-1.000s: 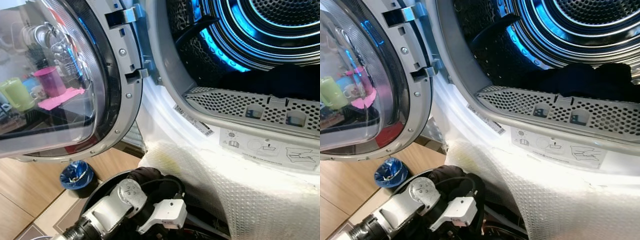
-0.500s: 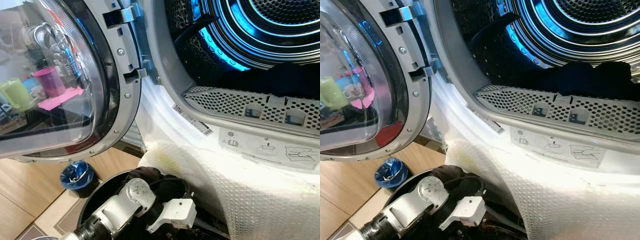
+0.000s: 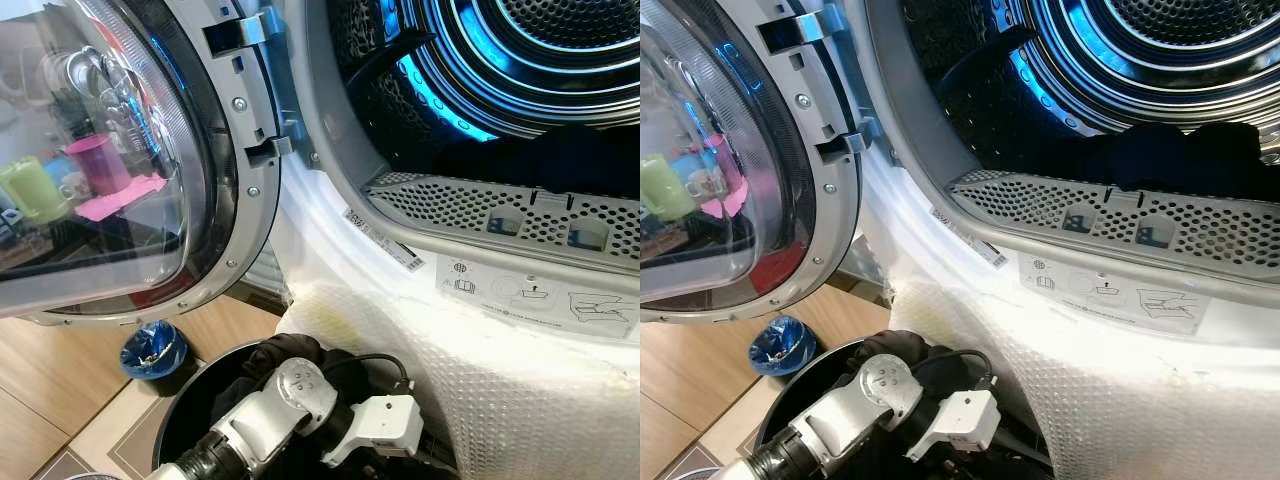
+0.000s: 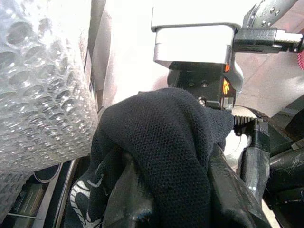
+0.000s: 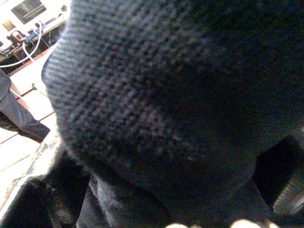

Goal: Clothes washing

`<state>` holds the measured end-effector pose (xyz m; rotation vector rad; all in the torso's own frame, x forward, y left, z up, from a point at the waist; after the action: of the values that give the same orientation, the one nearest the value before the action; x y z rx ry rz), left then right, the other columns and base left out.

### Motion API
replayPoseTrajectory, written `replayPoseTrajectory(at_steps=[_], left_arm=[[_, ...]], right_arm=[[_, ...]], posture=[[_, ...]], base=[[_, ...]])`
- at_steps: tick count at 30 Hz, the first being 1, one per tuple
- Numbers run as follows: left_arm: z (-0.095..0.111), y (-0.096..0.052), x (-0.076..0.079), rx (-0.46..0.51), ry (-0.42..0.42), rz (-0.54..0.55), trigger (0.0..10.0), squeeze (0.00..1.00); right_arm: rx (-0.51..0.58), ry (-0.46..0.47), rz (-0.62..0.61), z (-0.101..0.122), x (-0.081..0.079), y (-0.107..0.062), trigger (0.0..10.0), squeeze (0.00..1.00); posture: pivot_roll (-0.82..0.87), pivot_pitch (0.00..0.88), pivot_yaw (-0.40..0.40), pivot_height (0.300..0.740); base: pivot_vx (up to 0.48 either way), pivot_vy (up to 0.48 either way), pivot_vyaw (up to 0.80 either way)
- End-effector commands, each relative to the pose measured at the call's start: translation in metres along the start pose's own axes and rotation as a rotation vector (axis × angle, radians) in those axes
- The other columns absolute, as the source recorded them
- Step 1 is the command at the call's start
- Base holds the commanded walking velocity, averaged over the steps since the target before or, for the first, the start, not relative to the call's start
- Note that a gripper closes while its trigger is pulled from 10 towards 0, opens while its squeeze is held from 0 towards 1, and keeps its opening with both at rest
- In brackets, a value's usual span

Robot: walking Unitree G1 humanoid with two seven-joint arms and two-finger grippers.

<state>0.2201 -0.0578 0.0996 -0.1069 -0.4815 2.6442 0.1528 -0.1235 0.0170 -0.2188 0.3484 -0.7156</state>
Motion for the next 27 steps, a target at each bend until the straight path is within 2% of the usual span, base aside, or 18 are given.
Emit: replayPoseTrajectory(at_steps=[1, 2, 3, 4, 14, 24, 27], left_arm=[[0.02, 0.003, -0.003, 0.059, 0.077, 0.007, 0.0, 0.0], [0.021, 0.003, -0.004, 0.061, 0.079, 0.008, 0.0, 0.0], [0.021, 0.003, -0.004, 0.063, 0.081, 0.01, 0.0, 0.0], [0.022, 0.003, -0.004, 0.065, 0.082, 0.011, 0.0, 0.0], [0.026, 0.003, -0.003, 0.08, 0.083, 0.005, 0.0, 0.0], [0.019, -0.005, -0.005, 0.054, 0.086, 0.025, 0.0, 0.0], [0.019, -0.006, -0.002, 0.057, 0.081, 0.016, 0.0, 0.0]], right_arm=[[-0.008, 0.054, 0.091, -0.008, -0.022, 0.011, 10.0, 0.0], [-0.007, 0.062, 0.088, -0.008, -0.022, 0.011, 9.8, 0.0], [-0.007, 0.069, 0.087, -0.009, -0.021, 0.011, 5.6, 0.0], [-0.006, 0.073, 0.087, -0.01, -0.021, 0.011, 0.0, 0.0], [0.037, 0.07, 0.02, -0.008, -0.01, 0.013, 0.0, 0.0], [0.09, 0.058, -0.048, 0.0, 0.005, 0.008, 0.0, 0.0], [0.096, 0.055, -0.037, 0.001, 0.003, 0.01, 0.0, 0.0]], posture=[[0.01, 0.021, 0.199, 0.74], [0.01, 0.021, 0.199, 0.74], [0.01, 0.021, 0.199, 0.74], [0.01, 0.021, 0.199, 0.74], [0.01, 0.013, 0.207, 0.74], [0.01, 0.0, 0.214, 0.74], [0.01, 0.0, 0.216, 0.74]], base=[[0.0, 0.0, 0.0], [0.0, 0.0, 0.0], [0.0, 0.0, 0.0], [0.0, 0.0, 0.0], [0.0, 0.0, 0.0], [0.0, 0.0, 0.0], [0.0, 0.0, 0.0]])
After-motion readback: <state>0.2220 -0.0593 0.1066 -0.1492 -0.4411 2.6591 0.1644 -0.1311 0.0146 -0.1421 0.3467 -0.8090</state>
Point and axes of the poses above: a point about 5 cm out from each wrist's last joint towards the gripper, its own y axis pointing out of the wrist towards the gripper, its own z axis along the axis of the wrist's last joint, x = y × z, the point moved 6 cm from there along y, pointing out of the wrist towards the gripper, and after that the axes turned 2 degrees about -y, right-handed, at the moved point
